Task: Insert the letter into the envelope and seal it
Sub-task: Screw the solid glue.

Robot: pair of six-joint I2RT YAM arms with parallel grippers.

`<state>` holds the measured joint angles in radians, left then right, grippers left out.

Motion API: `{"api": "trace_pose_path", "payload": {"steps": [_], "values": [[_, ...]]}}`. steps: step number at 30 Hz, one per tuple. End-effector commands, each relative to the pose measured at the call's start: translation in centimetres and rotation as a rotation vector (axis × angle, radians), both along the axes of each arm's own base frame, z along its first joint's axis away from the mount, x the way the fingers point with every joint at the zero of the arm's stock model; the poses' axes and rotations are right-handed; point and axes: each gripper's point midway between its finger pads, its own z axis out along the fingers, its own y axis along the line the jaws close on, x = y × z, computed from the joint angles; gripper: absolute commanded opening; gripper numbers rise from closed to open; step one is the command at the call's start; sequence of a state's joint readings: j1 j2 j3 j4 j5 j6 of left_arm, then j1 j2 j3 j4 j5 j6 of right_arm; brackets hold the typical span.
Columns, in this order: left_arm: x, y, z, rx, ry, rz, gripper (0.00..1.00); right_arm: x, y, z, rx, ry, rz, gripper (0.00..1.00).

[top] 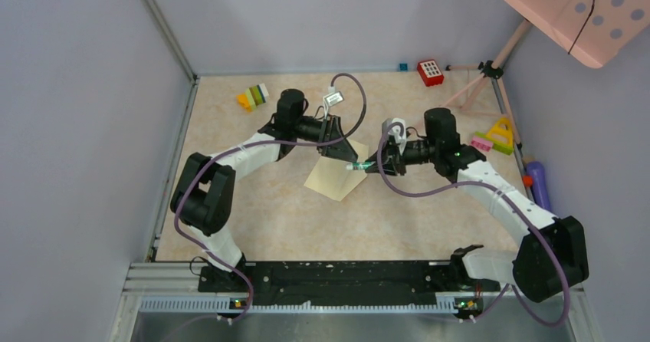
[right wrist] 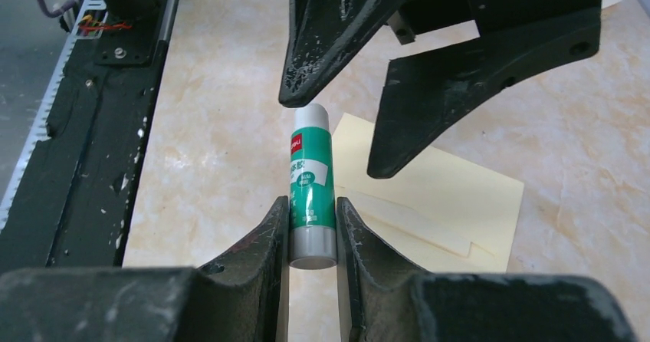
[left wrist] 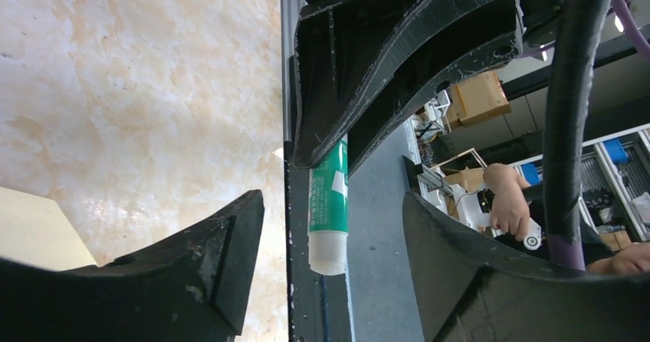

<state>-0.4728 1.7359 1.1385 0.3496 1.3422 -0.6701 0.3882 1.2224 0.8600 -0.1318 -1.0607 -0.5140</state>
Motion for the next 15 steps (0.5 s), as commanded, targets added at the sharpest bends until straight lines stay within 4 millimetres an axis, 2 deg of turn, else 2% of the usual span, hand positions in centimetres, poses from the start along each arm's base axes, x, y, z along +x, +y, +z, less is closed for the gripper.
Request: {"api": "trace_pose_path", "payload": {"steps": [1,8,15], "values": [[-0.5,0.1,2.1,-0.036,-0.091,-0.032,0.74,-1.5,-0.1,1.2,-0.025,-0.057,0.113,0.00],[-0.9,-0.4,-0.1,0.065,-0.175,-0.047,0.80,-2.2,0.2,0.1,-0.059,0.020,0.167,0.00],[-1.7,-1.1,-1.9,0.160,-0.227,-0.074,0.74,-1.9,0.2,-0.2,-0.074,0.038,0.165,0.00]]}}
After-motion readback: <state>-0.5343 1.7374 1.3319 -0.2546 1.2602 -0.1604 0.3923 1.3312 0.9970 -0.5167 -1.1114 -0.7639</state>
